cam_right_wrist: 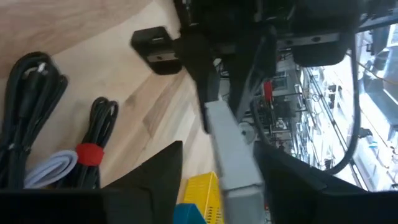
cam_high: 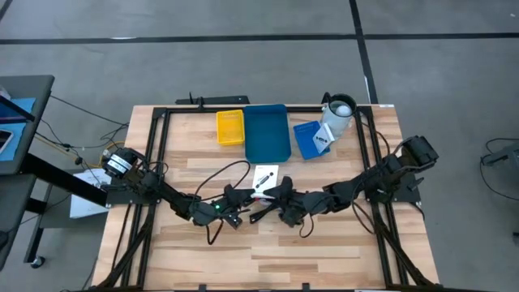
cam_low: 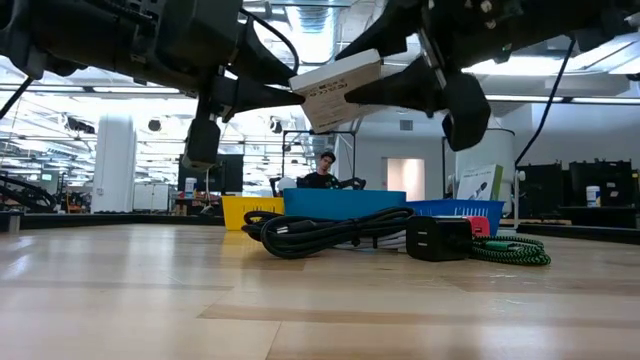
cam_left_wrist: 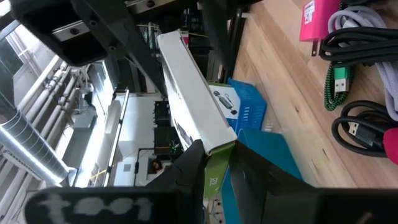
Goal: Pick and place items into bin
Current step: Put the white card reader box into the blue basket
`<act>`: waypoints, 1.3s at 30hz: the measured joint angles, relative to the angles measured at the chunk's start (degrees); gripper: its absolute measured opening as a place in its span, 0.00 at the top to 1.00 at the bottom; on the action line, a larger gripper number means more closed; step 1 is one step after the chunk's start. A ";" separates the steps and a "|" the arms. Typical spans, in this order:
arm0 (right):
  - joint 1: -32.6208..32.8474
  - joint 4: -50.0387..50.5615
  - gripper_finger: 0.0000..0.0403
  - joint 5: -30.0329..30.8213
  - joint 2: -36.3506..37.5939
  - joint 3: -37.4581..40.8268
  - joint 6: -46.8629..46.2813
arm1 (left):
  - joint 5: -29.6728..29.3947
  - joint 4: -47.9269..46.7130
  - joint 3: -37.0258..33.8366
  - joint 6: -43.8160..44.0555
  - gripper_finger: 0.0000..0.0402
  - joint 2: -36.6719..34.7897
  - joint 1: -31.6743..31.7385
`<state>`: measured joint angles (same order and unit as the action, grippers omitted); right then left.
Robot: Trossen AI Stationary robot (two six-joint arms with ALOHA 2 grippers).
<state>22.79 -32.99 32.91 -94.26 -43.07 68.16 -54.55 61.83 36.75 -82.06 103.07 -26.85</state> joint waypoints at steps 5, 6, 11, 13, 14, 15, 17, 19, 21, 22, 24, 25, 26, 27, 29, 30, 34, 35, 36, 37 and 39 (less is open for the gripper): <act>0.00 -0.12 0.67 1.82 0.98 0.02 0.01 | 0.08 -0.06 0.00 0.00 0.88 0.00 0.00; -0.02 -0.09 0.70 1.90 1.05 -0.04 0.24 | -0.08 -0.03 0.00 0.04 0.88 0.00 0.00; -0.02 0.25 0.80 1.88 0.94 0.02 0.90 | -0.07 -0.30 0.00 0.31 0.88 0.04 0.00; -0.02 0.39 0.83 1.91 0.94 0.07 1.00 | 0.10 -0.35 0.00 0.33 0.88 0.04 0.00; -0.02 0.39 0.84 1.91 0.94 0.07 1.04 | 0.08 -0.34 0.00 0.33 0.88 0.04 0.00; -0.02 0.39 0.85 1.92 0.94 0.07 1.06 | 0.07 -0.36 0.00 0.33 0.88 0.04 0.00; -0.02 0.38 0.87 2.07 0.94 0.07 1.05 | 0.05 -0.35 0.00 0.33 0.88 0.04 0.00; 0.00 0.32 0.88 2.63 0.94 0.07 1.02 | 0.05 -0.34 0.00 0.30 0.88 0.04 0.01; 0.00 0.19 0.88 2.99 0.94 0.07 0.96 | 0.05 -0.30 0.00 0.28 0.88 0.04 0.02; 0.00 0.17 0.88 2.99 0.94 0.07 0.94 | 0.03 -0.31 0.00 0.26 0.87 0.04 0.02; 0.00 0.05 0.88 3.09 0.94 0.07 0.88 | 0.01 -0.30 0.00 0.26 0.86 0.04 0.02; 0.00 -0.03 0.87 3.17 0.94 0.07 0.87 | -0.15 -0.27 0.01 0.26 0.85 0.02 0.02; 0.00 -0.05 0.87 3.20 0.94 0.07 0.79 | -0.22 -0.28 0.02 0.23 0.83 0.02 0.02; 0.00 -0.06 0.87 3.32 0.94 0.07 0.60 | -0.35 -0.33 0.02 0.13 0.82 0.02 0.02; -0.02 -0.05 0.87 3.44 0.94 0.07 0.25 | -0.54 -0.40 0.02 -0.09 0.79 0.02 0.01; -0.02 -0.07 0.88 3.54 0.94 0.07 0.22 | -0.56 -0.40 0.02 -0.11 0.78 0.02 0.02; -0.02 -0.17 0.88 3.65 0.94 0.07 -0.11 | -0.54 -0.55 0.00 -0.36 0.73 0.02 0.00; -0.02 -0.20 0.88 3.65 0.94 0.07 -0.23 | -0.54 -0.65 0.00 -0.69 0.71 0.02 0.00; -0.02 -0.20 0.88 3.65 0.94 0.07 -0.41 | -0.55 -0.83 0.00 -0.86 0.70 0.02 0.00; -0.02 -0.19 0.88 3.66 0.94 0.07 -0.63 | -0.56 -0.98 0.00 -0.96 0.68 0.02 0.00; -0.02 -0.23 0.88 3.68 0.94 0.07 -0.68 | -0.92 -1.23 0.00 -0.94 0.66 0.02 0.00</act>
<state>22.76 -33.21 36.58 -93.32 -43.00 67.48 -55.47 60.60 36.75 -83.00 103.09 -26.85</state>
